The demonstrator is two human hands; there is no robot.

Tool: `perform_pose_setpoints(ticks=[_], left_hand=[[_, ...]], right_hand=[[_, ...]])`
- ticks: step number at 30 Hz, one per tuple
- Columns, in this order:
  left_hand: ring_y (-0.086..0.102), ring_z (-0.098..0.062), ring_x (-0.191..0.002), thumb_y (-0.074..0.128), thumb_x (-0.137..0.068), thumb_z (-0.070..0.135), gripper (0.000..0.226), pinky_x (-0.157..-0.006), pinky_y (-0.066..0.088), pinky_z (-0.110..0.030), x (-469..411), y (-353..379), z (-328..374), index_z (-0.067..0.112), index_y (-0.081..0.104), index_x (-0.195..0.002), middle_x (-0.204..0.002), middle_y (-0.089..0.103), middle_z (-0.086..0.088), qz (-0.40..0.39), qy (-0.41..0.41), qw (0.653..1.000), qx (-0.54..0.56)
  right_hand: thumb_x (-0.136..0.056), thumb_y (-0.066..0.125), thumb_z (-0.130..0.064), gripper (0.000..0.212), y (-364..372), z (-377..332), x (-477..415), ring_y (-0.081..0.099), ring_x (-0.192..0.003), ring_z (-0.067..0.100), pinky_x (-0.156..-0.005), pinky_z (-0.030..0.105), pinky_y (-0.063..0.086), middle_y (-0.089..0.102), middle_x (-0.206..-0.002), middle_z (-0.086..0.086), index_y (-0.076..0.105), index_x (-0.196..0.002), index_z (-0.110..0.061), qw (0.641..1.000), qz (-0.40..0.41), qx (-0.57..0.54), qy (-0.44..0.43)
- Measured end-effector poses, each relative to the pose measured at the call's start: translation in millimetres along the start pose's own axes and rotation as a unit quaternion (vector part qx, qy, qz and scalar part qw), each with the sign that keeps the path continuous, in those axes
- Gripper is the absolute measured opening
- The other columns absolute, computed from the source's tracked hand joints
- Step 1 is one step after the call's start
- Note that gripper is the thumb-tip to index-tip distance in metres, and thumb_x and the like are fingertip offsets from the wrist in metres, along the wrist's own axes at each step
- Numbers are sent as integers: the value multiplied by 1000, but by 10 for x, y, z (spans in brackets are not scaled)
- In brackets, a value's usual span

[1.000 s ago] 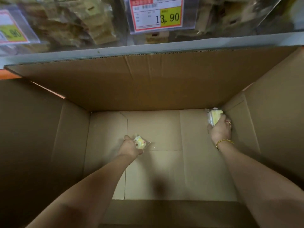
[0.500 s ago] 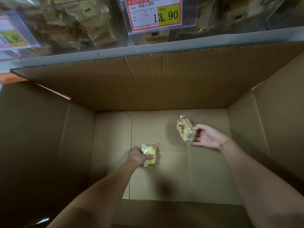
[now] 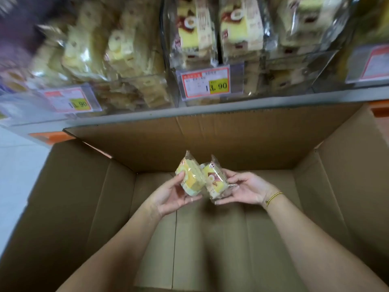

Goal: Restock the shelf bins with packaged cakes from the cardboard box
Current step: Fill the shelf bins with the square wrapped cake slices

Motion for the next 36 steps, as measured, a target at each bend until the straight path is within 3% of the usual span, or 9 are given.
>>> perform_pose_setpoints(ticks=[3, 6, 11, 16, 20, 25, 28, 31, 36], left_hand=[[66, -34, -104, 99, -39, 23, 95, -79, 59, -46, 167, 175, 195, 2, 59, -122, -121, 64, -22, -21, 28, 999, 7], [71, -30, -91, 100, -31, 23, 77, -74, 59, -41, 378, 322, 333, 1, 74, -100, -106, 70, -19, -13, 65, 998, 14], [72, -31, -83, 65, -74, 18, 36, -71, 58, -43, 806, 560, 447, 0, 64, -105, -98, 71, -20, -2, 109, 994, 25], [64, -16, -67, 98, -30, 11, 88, -58, 57, -27, 1263, 673, 644, -2, 59, -109, -80, 69, -11, -52, 153, 985, -57], [57, -12, -53, 98, -24, 8, 87, -52, 55, -25, 1512, 733, 833, -3, 61, -101, -72, 63, -9, -77, 197, 977, -23], [65, -35, -97, 98, -34, 11, 97, -62, 59, -31, 1762, 919, 1048, 0, 58, -122, -119, 64, -22, -98, 235, 967, -5], [68, -32, -101, 97, -44, 16, 87, -70, 61, -38, 1957, 1063, 1161, 4, 59, -121, -120, 64, -21, -98, 275, 956, 17], [67, -30, -104, 70, -76, 19, 50, -83, 57, -39, 2101, 1116, 1289, 8, 57, -123, -116, 68, -17, -49, 312, 949, -16], [64, -30, -106, 68, -72, 15, 51, -82, 53, -38, 2194, 988, 1532, 10, 54, -121, -115, 67, -17, 67, 383, 921, -18]], right_hand=[[-69, 85, -15, 81, 393, -155, -1, 61, -112, 40, -97, 64, 42, 53, -135, 22, 45, -139, -14, 996, -5, 91, -11], [-70, 85, -20, 81, 711, -324, 87, 57, -119, 36, -98, 57, 45, 56, -133, 19, 44, -139, -14, 974, 30, 224, -32], [-76, 71, -2, 71, 1215, -560, 362, 64, -104, 25, -81, 41, 54, 59, -128, 14, 44, -139, -20, 923, 52, 378, -45], [-68, 83, -3, 74, 1720, -709, 712, 69, -95, 21, -70, 30, 56, 63, -115, 9, 47, -130, -24, 830, 186, 515, -110], [-59, 88, -18, 55, 2177, -764, 972, 71, -86, 10, -73, 29, 57, 73, -99, 0, 62, -108, -21, 775, 262, 532, -220], [-69, 75, -29, 30, 2527, -726, 1104, 68, -98, 31, -96, 41, 49, 73, -101, 12, 74, -97, -16, 842, 232, 318, -370], [-81, 65, -27, 33, 2640, -682, 1069, 70, -95, 29, -69, 32, 60, 73, -100, 11, 66, -110, -11, 876, 220, 186, -386], [-83, 66, -23, 34, 2729, -661, 980, 72, -89, 22, -57, 28, 60, 74, -97, 8, 61, -115, -11, 887, 230, 152, -370], [-64, 76, -16, 47, 2831, -635, 813, 70, -93, 24, -86, 37, 54, 71, -100, 7, 56, -107, -16, 878, 260, 173, -364]])
Point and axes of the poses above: each hand's wrist, its own x-axis away from the middle knuckle, its own y-axis out of the palm, z = x × y, the point moved 3 cm from there along -x, towards the middle knuckle
